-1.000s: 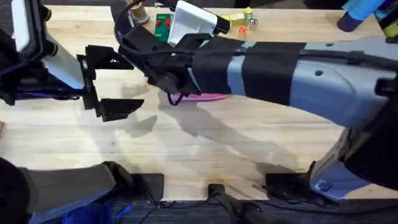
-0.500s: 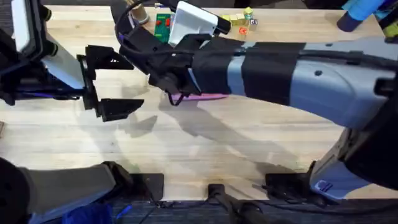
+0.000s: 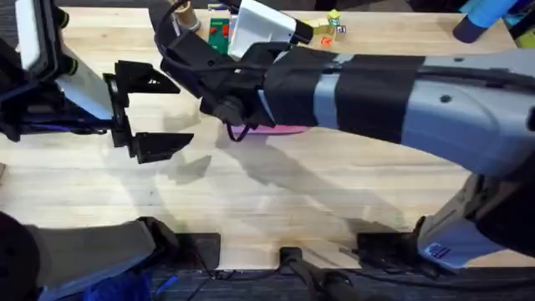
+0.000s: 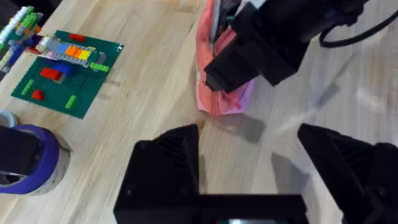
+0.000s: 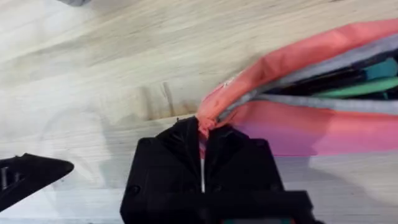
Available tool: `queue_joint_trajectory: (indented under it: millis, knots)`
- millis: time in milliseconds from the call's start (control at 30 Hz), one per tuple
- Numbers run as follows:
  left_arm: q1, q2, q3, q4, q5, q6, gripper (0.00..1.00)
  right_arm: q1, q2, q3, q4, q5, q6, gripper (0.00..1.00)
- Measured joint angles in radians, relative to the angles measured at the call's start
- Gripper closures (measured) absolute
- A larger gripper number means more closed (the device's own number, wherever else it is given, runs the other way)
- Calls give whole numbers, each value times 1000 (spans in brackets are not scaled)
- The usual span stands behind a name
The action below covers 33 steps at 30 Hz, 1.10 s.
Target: Unzip the bag, pick up the pens from the table one at a time and place them inside, then zip the bag closed.
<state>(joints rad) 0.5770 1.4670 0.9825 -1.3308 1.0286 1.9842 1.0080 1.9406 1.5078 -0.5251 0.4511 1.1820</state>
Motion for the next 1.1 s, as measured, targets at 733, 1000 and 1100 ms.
queue_joint_trajectory:
  millis: [733, 1000, 1100]
  knots:
    - [0, 0, 0, 0, 0, 0, 8, -64, -56, -11, 4, -242, -3, 969]
    - [0, 0, 0, 0, 0, 0, 8, -108, -56, -11, 9, -370, 1, 969]
    - [0, 0, 0, 0, 0, 0, 8, -114, -56, -11, 12, -391, 1, 969]
